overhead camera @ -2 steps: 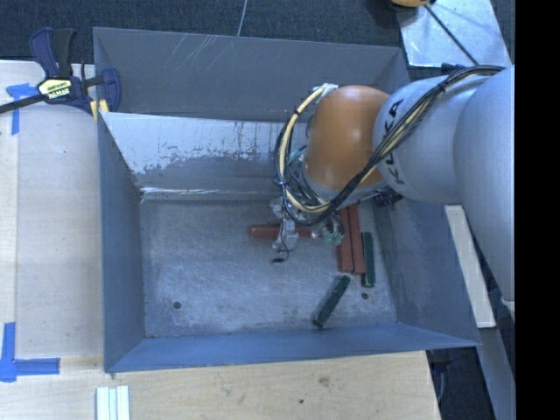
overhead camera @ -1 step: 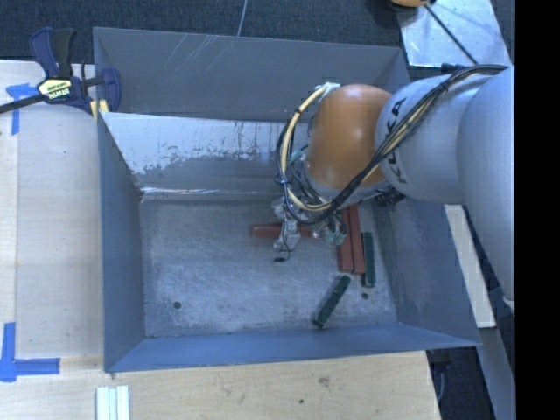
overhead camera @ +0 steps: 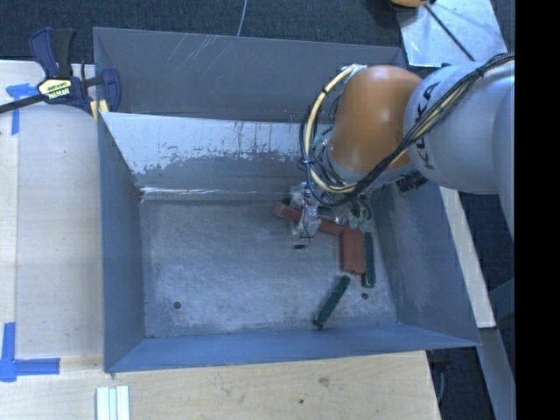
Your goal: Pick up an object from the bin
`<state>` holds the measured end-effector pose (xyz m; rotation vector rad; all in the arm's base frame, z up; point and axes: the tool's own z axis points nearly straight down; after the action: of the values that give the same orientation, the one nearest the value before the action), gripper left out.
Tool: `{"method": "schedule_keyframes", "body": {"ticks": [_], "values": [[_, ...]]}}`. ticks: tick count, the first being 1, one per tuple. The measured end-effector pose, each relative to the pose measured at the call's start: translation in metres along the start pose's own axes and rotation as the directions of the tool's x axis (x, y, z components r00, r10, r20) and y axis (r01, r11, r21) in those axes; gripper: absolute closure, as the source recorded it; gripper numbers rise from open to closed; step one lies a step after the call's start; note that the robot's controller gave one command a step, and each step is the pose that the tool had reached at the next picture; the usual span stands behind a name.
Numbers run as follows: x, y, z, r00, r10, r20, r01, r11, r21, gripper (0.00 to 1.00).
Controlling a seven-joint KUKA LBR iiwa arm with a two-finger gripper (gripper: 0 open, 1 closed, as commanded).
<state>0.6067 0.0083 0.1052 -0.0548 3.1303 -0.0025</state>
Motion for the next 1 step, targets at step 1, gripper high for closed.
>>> {"method": "schedule_keyframes", "body": {"ticks": [1], "values": [[0.0038, -0.0002, -0.078, 0.999, -0.043, -0.01, 0.043, 0.999, -0.002, 0.0]]}}
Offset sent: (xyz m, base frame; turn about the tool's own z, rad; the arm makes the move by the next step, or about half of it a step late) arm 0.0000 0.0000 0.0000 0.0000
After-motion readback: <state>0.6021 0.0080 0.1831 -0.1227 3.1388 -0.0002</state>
